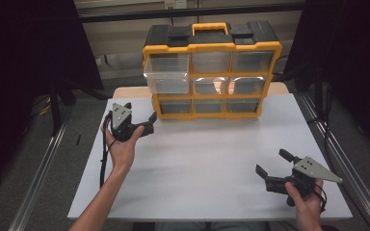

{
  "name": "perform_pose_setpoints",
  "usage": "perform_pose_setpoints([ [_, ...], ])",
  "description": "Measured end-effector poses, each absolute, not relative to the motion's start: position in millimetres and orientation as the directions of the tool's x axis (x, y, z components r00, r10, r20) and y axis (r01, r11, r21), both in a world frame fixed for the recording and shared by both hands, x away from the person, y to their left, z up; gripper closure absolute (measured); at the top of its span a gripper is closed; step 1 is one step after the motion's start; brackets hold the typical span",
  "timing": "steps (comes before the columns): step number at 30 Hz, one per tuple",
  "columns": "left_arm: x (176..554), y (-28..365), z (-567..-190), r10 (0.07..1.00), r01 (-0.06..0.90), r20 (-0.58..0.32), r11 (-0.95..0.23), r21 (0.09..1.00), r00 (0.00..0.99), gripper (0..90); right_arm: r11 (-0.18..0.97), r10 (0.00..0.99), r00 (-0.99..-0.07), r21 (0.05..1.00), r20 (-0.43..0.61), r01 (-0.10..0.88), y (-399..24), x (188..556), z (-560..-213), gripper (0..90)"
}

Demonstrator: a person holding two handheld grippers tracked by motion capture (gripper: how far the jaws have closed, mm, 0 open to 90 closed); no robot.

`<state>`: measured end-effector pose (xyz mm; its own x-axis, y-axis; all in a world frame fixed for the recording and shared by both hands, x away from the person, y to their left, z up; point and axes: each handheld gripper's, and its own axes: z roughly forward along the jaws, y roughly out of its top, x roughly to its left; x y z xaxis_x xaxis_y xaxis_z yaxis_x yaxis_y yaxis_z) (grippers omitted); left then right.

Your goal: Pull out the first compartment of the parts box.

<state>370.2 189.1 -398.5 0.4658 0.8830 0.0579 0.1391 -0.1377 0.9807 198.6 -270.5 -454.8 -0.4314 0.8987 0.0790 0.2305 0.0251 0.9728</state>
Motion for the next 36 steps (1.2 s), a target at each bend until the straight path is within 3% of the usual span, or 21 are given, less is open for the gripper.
perform_pose_setpoints([
  [15,338.0,200.5,-430.9,0.865,0.152,0.053,-0.147,0.977,0.499,5.4,0.028,0.900,-0.430,0.973,0.074,0.227,-268.8,199.9,-454.7,0.5],
  [19,329.0,204.3,-433.2,0.860,0.173,0.016,-0.121,0.978,0.510,5.7,0.028,0.899,-0.431,0.974,0.074,0.226,-268.9,200.2,-454.7,0.7],
  [29,304.7,213.4,-438.1,0.858,0.151,0.075,-0.174,0.973,0.508,6.3,0.027,0.898,-0.433,0.972,0.079,0.233,-269.2,199.8,-454.5,0.8],
  [36,290.2,226.7,-437.5,0.860,0.150,0.041,-0.135,0.979,0.509,6.1,0.021,0.901,-0.425,0.973,0.081,0.229,-270.5,199.5,-454.4,0.8],
])
